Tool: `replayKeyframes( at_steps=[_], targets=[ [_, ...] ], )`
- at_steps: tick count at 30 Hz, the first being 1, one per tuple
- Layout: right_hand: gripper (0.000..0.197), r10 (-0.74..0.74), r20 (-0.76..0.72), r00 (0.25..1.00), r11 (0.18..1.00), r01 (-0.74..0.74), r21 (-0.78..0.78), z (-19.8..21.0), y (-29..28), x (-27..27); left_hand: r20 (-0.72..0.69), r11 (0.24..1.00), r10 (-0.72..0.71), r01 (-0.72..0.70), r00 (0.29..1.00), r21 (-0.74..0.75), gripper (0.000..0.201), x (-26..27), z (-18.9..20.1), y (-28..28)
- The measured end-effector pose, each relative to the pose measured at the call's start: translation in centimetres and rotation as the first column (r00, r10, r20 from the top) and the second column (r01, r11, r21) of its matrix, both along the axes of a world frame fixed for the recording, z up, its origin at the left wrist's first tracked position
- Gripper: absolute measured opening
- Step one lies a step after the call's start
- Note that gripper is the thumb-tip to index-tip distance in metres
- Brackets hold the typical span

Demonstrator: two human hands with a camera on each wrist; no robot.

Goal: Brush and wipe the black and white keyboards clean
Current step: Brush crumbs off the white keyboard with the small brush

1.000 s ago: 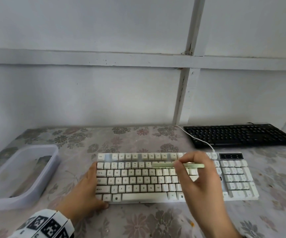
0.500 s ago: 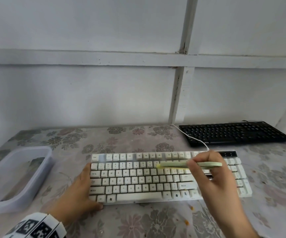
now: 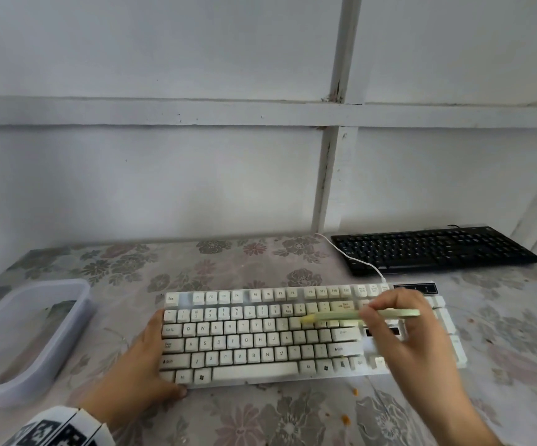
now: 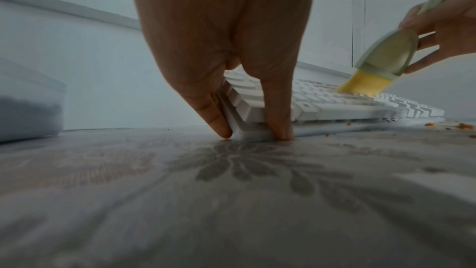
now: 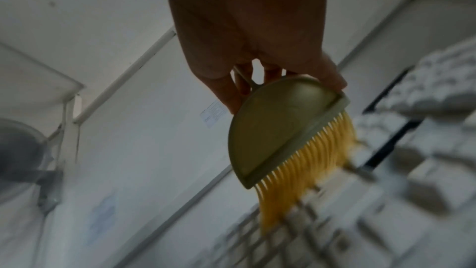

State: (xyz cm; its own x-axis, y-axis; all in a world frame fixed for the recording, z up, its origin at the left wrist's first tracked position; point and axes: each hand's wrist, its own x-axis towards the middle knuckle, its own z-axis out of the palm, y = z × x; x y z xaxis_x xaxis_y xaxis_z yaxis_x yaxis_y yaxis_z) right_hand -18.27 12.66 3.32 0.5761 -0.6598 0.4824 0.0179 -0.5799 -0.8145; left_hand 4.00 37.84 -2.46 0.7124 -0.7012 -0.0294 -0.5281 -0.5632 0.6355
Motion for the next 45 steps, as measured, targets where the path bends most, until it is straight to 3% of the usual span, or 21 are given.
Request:
replayKeyframes(
  at_steps=[4,8,10,17,22,25,29,32,34,35,36,38,42,45],
  targets=[
    [0.025,-0.181,-0.017,0.983,0.978,0.178,-0.106,1.6,-2.4,-1.6,0.001,1.000,0.000,0.000,1.000,0.008,0.116,0.0,0.0,-0.1],
    [0.012,-0.088,0.045,0.995,0.991,0.083,0.102,1.5,-3.1,-2.1,0.001,1.000,0.006,-0.006,1.000,0.011,0.115,0.1,-0.2,0.0],
    [0.013,-0.034,0.028,0.999,0.992,0.030,0.124,0.7,-3.4,-2.2,0.008,1.000,0.003,-0.003,1.000,0.006,0.115,0.0,-0.2,-0.1],
    [0.026,-0.205,-0.071,0.976,0.969,0.192,-0.158,1.0,-5.9,-3.5,-0.004,1.000,0.008,-0.008,1.000,0.011,0.113,-0.1,0.0,-0.2],
    [0.011,-0.047,-0.022,0.999,0.998,0.048,0.034,1.2,-5.4,-3.4,0.001,1.000,0.012,-0.012,1.000,0.016,0.114,-0.2,0.0,-0.2],
    [0.009,-0.101,-0.043,0.994,0.994,0.102,0.028,0.8,-6.9,-4.0,0.001,0.999,0.022,-0.022,1.000,0.032,0.118,-0.1,0.0,-0.1],
    [0.025,-0.214,-0.074,0.974,0.976,0.211,-0.049,1.5,-8.5,-5.0,0.013,0.999,0.016,-0.017,1.000,0.035,0.118,-0.1,0.0,-0.2],
    [0.010,-0.054,0.032,0.998,0.992,0.050,0.117,2.3,-7.9,-5.0,0.014,0.999,0.029,-0.030,0.999,0.039,0.118,-0.1,-0.1,-0.1],
    [0.051,0.051,0.039,0.998,0.982,-0.057,0.182,2.1,-7.9,-5.2,0.020,0.999,0.020,-0.020,1.000,0.030,0.117,-0.1,-0.1,-0.2],
    [0.061,0.038,0.007,0.999,0.986,-0.038,0.164,1.9,-8.0,-5.3,0.021,0.999,0.017,-0.018,1.000,0.027,0.116,-0.1,0.0,-0.2],
    [0.057,0.011,-0.008,1.000,0.989,-0.010,0.150,1.8,-8.3,-5.4,0.018,0.999,0.018,-0.019,1.000,0.029,0.115,-0.1,0.0,-0.2],
    [0.016,-0.052,-0.039,0.998,0.992,0.057,0.117,2.0,-9.0,-5.6,0.005,0.999,0.016,-0.016,1.000,0.031,0.115,-0.2,0.2,-0.2],
    [0.028,-0.306,-0.152,0.940,0.948,0.286,-0.138,1.3,-11.1,-6.3,-0.009,0.999,0.016,-0.016,1.000,0.040,0.118,-0.4,0.5,-0.1],
    [0.015,-0.442,-0.101,0.891,0.891,0.423,-0.166,2.0,-9.5,-5.9,-0.002,0.999,0.019,-0.018,1.000,0.038,0.117,-0.5,0.5,-0.2]
  ],
)
